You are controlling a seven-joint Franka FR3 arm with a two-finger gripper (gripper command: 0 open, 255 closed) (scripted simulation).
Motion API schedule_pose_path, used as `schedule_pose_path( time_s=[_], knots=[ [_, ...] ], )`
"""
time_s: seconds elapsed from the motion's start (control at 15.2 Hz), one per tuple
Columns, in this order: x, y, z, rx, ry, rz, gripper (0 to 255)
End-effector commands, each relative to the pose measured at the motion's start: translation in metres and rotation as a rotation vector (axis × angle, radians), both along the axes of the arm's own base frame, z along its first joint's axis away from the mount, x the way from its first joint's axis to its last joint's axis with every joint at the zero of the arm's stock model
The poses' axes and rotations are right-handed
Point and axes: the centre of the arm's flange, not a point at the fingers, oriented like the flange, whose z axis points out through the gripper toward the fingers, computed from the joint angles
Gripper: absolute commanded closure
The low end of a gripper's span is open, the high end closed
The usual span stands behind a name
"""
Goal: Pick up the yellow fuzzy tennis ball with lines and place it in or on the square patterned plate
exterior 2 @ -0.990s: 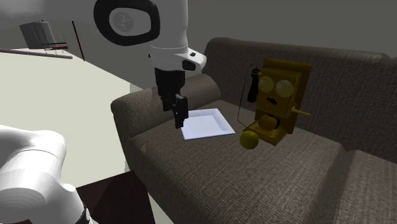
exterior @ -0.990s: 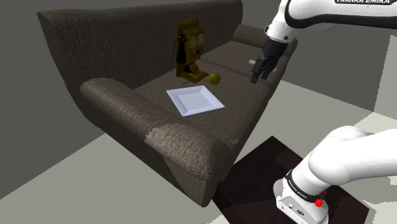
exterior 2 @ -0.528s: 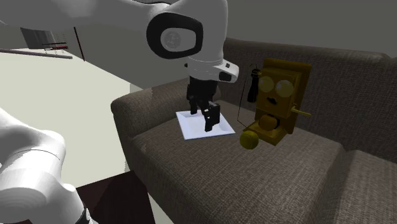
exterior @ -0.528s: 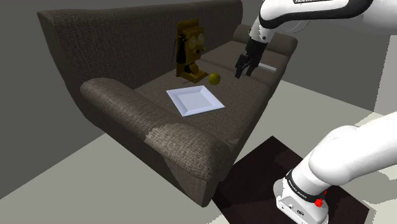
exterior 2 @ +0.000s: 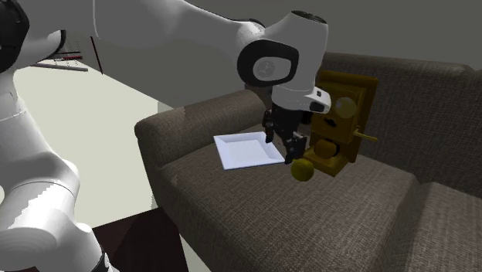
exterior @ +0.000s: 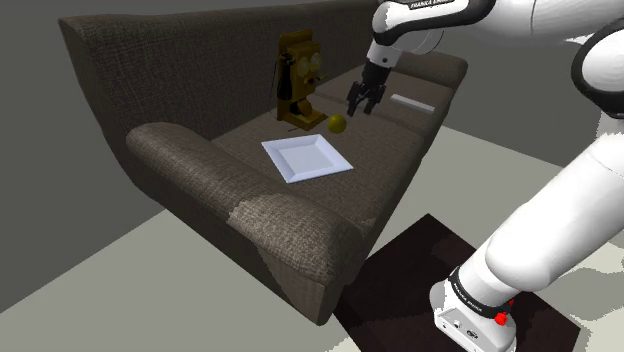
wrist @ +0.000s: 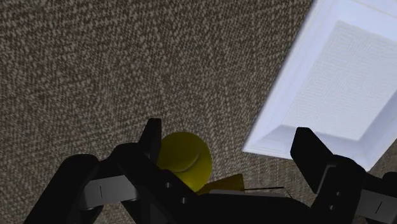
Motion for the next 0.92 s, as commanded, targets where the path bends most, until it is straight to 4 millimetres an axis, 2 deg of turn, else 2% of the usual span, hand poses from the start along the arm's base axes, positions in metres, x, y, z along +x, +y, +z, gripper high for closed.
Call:
schedule_pose_path(
  time_s=[0.0,0.46,0.86],
  knots=[
    [0.022,-0.007,-0.011,0.012,-0.002,-0.005,0],
    [0.102,-0.027,-0.041,0.049,-0.009,-0.021,0],
    [0.104,-0.019,-0.071,0.049,-0.009,-0.021,0]
  ],
)
